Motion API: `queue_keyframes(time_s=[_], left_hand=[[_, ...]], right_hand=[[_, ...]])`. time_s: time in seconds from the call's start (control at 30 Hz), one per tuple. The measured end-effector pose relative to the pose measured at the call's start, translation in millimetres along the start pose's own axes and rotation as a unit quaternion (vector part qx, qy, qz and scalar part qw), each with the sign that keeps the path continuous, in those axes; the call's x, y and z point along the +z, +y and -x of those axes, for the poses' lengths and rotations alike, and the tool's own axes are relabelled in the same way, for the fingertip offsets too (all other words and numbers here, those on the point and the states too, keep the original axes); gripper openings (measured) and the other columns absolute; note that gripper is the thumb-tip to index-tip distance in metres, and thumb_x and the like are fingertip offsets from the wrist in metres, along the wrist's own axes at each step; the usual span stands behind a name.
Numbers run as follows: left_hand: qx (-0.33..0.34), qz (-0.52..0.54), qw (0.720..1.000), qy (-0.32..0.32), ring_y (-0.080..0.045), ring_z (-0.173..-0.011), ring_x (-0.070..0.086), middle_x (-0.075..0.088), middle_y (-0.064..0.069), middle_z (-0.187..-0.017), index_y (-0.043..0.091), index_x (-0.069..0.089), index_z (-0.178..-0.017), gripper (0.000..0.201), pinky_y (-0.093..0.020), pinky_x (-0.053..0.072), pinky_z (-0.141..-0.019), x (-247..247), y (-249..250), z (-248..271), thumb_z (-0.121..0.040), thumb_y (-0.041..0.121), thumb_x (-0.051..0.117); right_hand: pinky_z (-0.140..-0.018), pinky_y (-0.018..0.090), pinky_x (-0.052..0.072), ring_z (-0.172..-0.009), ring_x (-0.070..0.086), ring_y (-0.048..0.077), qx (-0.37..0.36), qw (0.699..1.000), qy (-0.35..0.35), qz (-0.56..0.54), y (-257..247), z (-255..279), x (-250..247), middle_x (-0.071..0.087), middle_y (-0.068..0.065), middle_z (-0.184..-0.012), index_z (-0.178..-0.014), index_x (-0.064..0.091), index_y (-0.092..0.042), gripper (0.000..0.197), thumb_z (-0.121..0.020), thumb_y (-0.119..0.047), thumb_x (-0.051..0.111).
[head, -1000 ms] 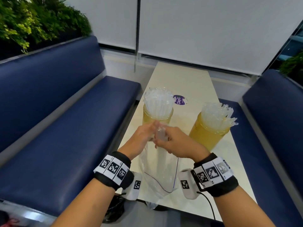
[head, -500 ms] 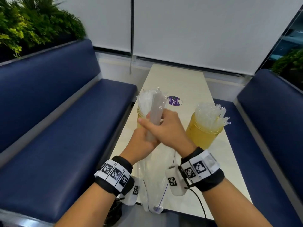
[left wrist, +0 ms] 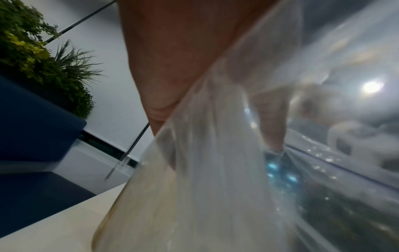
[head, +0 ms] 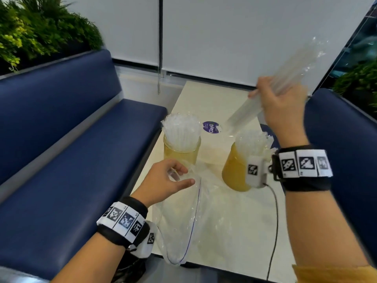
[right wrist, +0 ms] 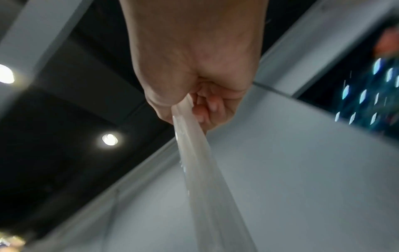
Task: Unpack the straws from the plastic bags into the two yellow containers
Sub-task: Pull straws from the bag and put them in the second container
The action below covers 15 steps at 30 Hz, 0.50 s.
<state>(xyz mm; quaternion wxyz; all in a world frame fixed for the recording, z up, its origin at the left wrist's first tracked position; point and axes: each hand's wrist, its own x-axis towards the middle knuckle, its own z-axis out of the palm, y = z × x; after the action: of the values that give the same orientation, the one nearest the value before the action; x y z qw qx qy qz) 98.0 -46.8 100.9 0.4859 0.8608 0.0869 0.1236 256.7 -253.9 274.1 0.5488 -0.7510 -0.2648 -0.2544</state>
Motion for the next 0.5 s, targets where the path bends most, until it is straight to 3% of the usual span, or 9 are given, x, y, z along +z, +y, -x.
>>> queue_keyframes(time_s=[0.1,0.17,0.27,0.4,0.5], left_hand=[[0.000,0.006,1.000,-0.004,-0.006,-0.086,0.068,0.072,0.011,-0.099,0.032,0.068,-0.091,0.029,-0.025,0.055,-0.075,-2.2,1.4,1.5,-0.075,0.048,0.085],[0.003,0.008,1.000,-0.006,-0.005,-0.086,0.067,0.072,0.011,-0.098,0.032,0.067,-0.090,0.025,-0.021,0.053,-0.073,-2.3,1.4,1.7,-0.076,0.046,0.084],[0.006,0.006,1.000,-0.003,-0.004,-0.085,0.066,0.071,0.013,-0.096,0.032,0.068,-0.089,0.023,-0.018,0.050,-0.071,-2.7,0.7,0.4,-0.079,0.045,0.083],[0.003,-0.004,1.000,-0.007,-0.003,-0.087,0.066,0.071,0.013,-0.097,0.031,0.068,-0.091,0.021,-0.018,0.051,-0.072,-1.4,1.7,-0.9,-0.081,0.046,0.080],[0.004,-0.001,1.000,-0.004,-0.003,-0.087,0.066,0.071,0.013,-0.097,0.030,0.069,-0.091,0.021,-0.016,0.050,-0.072,-0.2,1.6,-1.8,-0.081,0.044,0.081]], right_hand=[[-0.062,0.043,0.057,-0.065,0.069,0.032,-0.008,0.989,0.017,0.143,49.2,-24.1,-25.9,0.072,0.012,-0.072,-0.078,0.072,-0.005,0.046,-0.096,-0.042,0.053],[-0.058,0.042,0.051,-0.061,0.064,0.036,0.009,0.976,0.017,0.217,78.2,-32.1,-31.5,0.066,0.017,-0.067,-0.072,0.065,0.001,0.054,-0.096,-0.046,0.051],[-0.056,0.036,0.039,-0.060,0.059,0.037,0.048,0.965,-0.034,0.256,111.1,-28.8,-25.2,0.059,0.016,-0.063,-0.065,0.058,-0.002,0.048,-0.097,-0.037,0.053],[-0.061,0.034,0.039,-0.058,0.058,0.032,0.113,0.949,-0.105,0.275,153.9,-10.0,-8.5,0.054,0.007,-0.056,-0.071,0.066,0.001,0.050,-0.098,-0.039,0.054],[-0.065,0.030,0.040,-0.066,0.063,0.030,0.160,0.936,-0.127,0.287,184.1,10.6,0.8,0.066,0.010,-0.066,-0.077,0.073,-0.006,0.048,-0.093,-0.047,0.055]])
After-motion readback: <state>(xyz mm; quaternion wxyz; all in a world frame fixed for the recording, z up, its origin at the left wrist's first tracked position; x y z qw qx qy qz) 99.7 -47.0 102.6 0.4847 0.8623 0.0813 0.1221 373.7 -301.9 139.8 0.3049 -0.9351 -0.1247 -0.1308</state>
